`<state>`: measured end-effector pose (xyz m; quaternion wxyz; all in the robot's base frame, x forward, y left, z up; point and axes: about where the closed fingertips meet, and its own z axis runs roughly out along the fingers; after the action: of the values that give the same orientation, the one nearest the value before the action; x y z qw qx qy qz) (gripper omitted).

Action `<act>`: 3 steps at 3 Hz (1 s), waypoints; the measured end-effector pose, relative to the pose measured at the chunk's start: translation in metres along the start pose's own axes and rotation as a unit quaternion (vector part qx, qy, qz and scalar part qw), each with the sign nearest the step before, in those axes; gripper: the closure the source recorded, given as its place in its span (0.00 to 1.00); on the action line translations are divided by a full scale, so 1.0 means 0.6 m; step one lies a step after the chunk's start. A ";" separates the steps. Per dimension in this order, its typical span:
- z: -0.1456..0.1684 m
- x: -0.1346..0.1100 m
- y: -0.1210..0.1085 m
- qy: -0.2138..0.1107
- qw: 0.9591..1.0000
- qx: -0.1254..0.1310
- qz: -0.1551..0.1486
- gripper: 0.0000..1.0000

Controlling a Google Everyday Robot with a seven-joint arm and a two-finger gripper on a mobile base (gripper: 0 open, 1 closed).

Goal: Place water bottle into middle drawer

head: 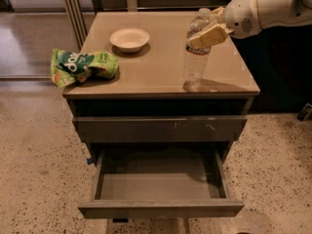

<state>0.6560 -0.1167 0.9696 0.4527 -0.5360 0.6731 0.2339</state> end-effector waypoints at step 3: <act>-0.022 -0.007 0.120 -0.024 0.998 -0.062 -0.001 1.00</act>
Offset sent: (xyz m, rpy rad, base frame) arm -0.0344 0.0044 0.0200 0.0341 -0.0036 0.0808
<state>0.5841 -0.1025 0.9671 0.4351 -0.5577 0.6456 0.2878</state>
